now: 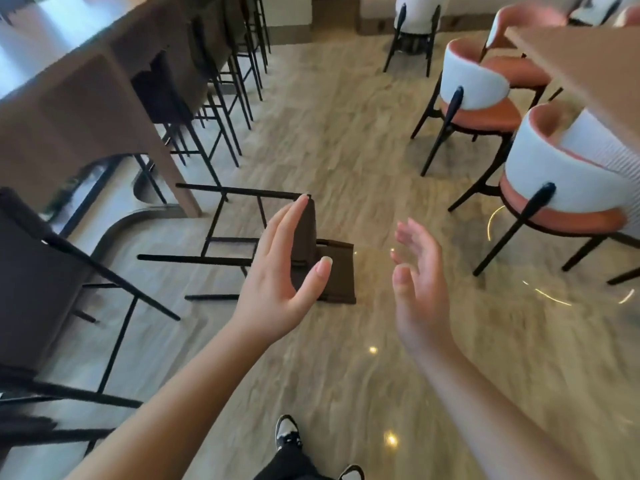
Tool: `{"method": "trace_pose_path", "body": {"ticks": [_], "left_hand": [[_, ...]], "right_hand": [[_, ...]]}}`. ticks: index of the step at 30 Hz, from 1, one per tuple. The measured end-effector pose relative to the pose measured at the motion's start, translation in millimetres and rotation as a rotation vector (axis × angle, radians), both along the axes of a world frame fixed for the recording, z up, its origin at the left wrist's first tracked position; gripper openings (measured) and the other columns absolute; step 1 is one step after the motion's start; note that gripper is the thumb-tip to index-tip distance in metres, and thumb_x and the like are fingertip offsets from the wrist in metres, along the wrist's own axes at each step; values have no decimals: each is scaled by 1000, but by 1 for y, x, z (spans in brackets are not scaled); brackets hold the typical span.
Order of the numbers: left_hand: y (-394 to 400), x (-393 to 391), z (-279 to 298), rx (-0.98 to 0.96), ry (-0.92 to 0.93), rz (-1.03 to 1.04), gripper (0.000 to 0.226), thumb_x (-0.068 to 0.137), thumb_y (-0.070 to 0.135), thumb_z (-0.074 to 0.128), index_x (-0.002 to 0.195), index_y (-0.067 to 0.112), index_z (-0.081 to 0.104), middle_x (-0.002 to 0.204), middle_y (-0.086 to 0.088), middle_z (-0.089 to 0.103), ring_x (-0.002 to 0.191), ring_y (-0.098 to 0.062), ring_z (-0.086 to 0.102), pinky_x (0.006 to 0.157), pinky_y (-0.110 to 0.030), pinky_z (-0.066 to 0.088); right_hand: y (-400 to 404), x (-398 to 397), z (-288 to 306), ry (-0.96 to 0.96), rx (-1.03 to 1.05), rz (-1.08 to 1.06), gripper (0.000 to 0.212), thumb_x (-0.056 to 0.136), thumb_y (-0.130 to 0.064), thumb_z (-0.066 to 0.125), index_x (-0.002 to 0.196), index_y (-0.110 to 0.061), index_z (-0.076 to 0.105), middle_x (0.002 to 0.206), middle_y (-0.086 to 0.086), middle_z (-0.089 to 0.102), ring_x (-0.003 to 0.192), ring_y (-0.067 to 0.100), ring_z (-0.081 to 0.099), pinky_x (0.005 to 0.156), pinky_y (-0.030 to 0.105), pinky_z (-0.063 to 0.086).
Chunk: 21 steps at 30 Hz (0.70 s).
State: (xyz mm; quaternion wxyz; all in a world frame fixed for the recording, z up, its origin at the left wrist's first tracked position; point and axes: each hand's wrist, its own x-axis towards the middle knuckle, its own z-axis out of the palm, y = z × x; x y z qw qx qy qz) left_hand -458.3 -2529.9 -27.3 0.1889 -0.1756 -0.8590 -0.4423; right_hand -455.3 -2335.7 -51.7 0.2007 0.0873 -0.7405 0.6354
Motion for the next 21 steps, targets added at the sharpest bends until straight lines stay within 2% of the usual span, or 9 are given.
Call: {"method": "trace_pose_path", "body": {"ticks": [3, 8, 14, 21], "left_hand": [[29, -34, -5, -4, 6, -41, 76, 98, 62, 38, 155, 13, 30, 156, 3, 37, 147, -11, 32, 116, -41, 35], [70, -99, -17, 22, -9, -64, 74, 98, 62, 39, 156, 18, 27, 157, 2, 37, 148, -11, 31, 116, -48, 35], [110, -198, -25, 65, 6, -75, 75, 98, 62, 38, 156, 14, 28, 155, -2, 39, 146, -13, 34, 115, -48, 36], [151, -308, -20, 57, 42, -72, 75, 100, 58, 39, 155, 9, 29, 153, -6, 41, 144, -12, 36, 114, -48, 37]], "right_hand": [[30, -17, -2, -12, -7, -27, 70, 85, -75, 40, 141, -33, 36, 143, -8, 47, 135, 17, 44, 105, 36, 43], [76, -62, -11, -48, 33, -61, 78, 85, -76, 38, 146, -28, 28, 148, -6, 42, 138, 13, 40, 108, 36, 40], [124, -156, -21, -80, 100, -101, 75, 86, -76, 35, 146, -33, 27, 150, -7, 41, 138, 10, 40, 107, 30, 41], [172, -251, -25, -88, 119, -107, 70, 90, -71, 36, 147, -32, 29, 148, -11, 42, 137, 11, 42, 107, 31, 42]]}}
